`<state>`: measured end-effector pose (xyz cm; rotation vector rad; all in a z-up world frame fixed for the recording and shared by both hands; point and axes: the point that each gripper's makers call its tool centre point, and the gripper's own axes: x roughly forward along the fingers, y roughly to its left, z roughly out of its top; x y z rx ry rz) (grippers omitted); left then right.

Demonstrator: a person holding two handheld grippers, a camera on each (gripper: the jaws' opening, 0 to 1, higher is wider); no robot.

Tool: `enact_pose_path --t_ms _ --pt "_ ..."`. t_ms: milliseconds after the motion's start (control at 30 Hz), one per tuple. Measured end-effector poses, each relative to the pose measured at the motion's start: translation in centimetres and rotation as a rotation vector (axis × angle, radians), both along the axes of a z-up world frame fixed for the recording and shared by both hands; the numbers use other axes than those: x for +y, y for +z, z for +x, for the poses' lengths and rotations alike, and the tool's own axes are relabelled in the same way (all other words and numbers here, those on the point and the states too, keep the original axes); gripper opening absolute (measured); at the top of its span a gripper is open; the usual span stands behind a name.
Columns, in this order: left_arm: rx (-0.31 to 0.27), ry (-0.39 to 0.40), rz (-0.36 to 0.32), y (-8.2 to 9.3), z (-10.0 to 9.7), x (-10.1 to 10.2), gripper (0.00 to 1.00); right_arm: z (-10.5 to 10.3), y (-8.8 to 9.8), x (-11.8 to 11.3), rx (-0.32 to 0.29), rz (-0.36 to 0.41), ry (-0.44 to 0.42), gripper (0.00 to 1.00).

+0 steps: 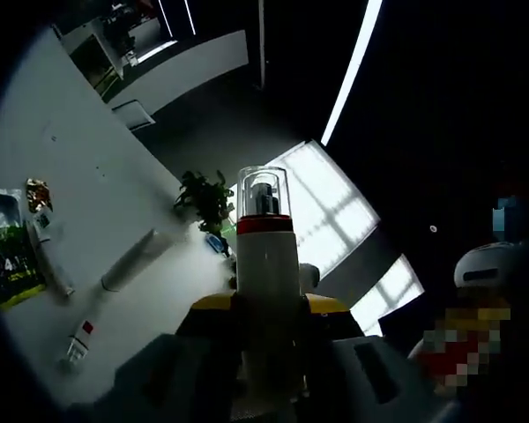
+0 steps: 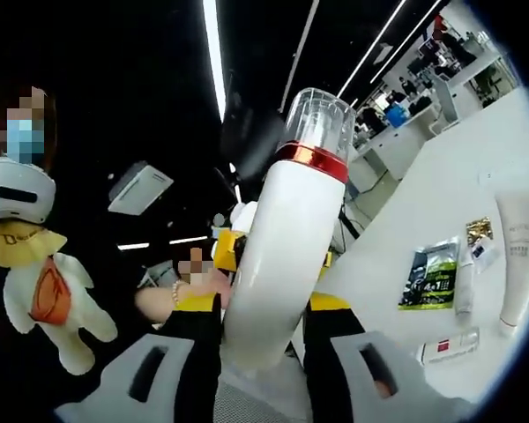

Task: Arrange the skincare products in the storage area until every visible bottle or jar stands upright without overlapping.

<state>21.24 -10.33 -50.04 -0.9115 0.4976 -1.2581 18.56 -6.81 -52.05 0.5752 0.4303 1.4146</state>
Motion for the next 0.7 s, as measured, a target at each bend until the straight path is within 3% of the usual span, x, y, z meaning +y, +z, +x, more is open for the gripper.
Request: enact_pose_path --t_ms 67,167,400,600,700 --pt "-0.018 -0.007 -0.002 0.3 -0.2 -0.1 0.23 -0.1 0.3 0.0 0.029 0.017 -0.004 0.33" --pt "-0.061 -0.023 0.009 0.7 -0.7 -0.2 0.23 -0.3 0.5 -0.2 0.022 0.021 -0.012 0.32" --pt "-0.171 -0.076 0.093 1.7 -1.5 -0.9 0.23 -0.8 1.1 -0.4 -0.029 0.016 -0.013 0.30" --pt "-0.224 -0.092 0.144 2.4 -1.5 -1.5 0.23 -0.6 1.7 -0.9 -0.096 -0.012 -0.028 0.29" --pt "-0.219 -0.075 0.109 3.5 -1.1 -1.6 0.25 -0.4 1.4 -1.2 -0.153 -0.055 -0.038 0.28"
